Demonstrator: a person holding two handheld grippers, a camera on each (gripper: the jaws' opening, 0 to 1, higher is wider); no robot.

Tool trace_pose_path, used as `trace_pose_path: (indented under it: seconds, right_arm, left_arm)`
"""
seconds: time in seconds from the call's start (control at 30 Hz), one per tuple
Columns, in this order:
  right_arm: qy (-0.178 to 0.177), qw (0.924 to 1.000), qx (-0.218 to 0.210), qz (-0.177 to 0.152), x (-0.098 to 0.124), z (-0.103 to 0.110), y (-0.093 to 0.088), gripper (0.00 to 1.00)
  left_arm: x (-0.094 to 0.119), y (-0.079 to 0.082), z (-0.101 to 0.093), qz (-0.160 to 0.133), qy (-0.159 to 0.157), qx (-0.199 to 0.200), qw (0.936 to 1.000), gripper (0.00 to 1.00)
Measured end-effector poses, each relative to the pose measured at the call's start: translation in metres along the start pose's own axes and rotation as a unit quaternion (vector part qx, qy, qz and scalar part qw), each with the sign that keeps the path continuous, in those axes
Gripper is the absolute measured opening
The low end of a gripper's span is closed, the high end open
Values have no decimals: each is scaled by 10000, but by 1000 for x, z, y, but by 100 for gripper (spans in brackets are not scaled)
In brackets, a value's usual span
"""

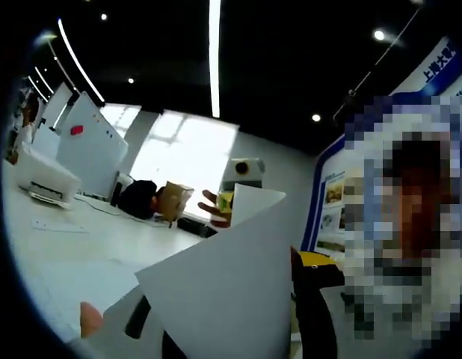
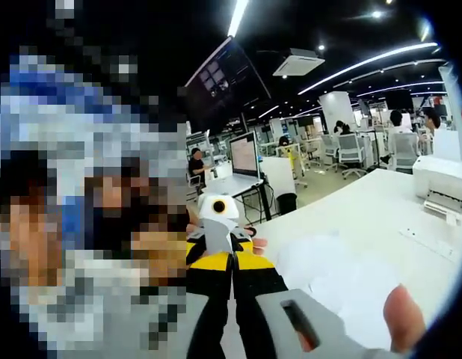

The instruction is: Organize the stack of printing papers by aligning and flattening the scattered papers on the table

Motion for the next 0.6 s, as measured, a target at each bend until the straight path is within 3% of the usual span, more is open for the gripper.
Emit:
trace_pose_path:
  seconds: [0.17, 0.6]
  right_arm:
    - [10, 10000, 2, 9, -1, -1, 0, 0]
    - [-3, 10000, -4, 11, -2, -3, -2, 0]
  left_arm:
    - [1, -2, 2, 16, 62, 1, 10000, 41]
    - [-2, -6, 2, 35, 62, 90, 9999, 33]
Point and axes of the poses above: the point that each gripper's makers call its tool centre point, and the gripper's own axes: x roughly backward along the fingers, z roughly to its left, y roughly out of its top, the point moved 4 cm from there along x, roughly backward along the fingers, and after that the axes turned 10 degrees about z, right-handed, at the moved point
